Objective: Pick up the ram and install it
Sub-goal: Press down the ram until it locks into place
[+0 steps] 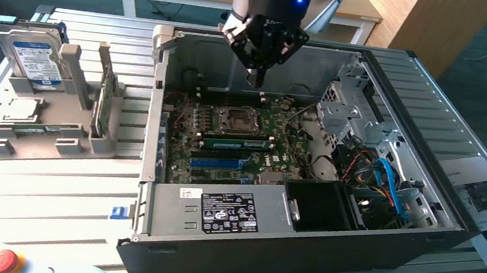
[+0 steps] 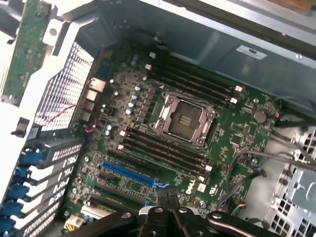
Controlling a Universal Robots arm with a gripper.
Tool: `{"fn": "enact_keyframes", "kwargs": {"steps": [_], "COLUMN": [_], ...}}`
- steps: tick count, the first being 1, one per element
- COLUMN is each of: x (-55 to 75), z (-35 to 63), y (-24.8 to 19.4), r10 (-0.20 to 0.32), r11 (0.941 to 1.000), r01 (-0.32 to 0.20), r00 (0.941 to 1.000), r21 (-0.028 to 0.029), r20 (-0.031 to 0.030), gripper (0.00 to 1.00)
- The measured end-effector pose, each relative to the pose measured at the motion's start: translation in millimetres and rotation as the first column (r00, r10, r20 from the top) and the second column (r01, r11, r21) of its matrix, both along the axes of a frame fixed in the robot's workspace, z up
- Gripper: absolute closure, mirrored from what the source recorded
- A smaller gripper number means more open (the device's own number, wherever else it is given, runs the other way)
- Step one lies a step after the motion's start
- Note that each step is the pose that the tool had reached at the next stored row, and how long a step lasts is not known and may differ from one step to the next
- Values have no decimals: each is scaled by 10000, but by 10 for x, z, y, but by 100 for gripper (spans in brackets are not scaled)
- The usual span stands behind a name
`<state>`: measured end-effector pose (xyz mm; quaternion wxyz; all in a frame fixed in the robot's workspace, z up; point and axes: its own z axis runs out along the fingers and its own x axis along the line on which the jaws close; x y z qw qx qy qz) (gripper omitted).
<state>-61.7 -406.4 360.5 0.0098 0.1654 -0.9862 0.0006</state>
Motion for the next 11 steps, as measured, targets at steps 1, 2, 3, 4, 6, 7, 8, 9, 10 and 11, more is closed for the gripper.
{"fn": "enact_keyframes", "kwargs": {"steps": [1,2,3,4,6,7,8,9,10,11], "x": [0,0,0,0,0,0,0,0,0,0], "z": [0,0,-1,-1,-2,-2,-3,-3,-3,-4], "y": [0,0,0,0,0,0,0,0,0,0], "r10": [-156,-310,-481,-635,-939,-1095,-1250,-1411,-1574,-1728], "r11": [9999,9995,9988,9980,9956,9940,9922,9900,9875,9849], "r01": [156,310,481,635,939,1095,1250,1411,1574,1728], "r00": [9999,9995,9988,9980,9956,9940,9922,9900,9875,9849], "r21": [0,0,-1,-1,-1,0,0,0,0,0], "r20": [0,0,0,0,0,0,0,-1,0,0], "gripper": [90,90,90,90,90,90,90,90,90,90]}}
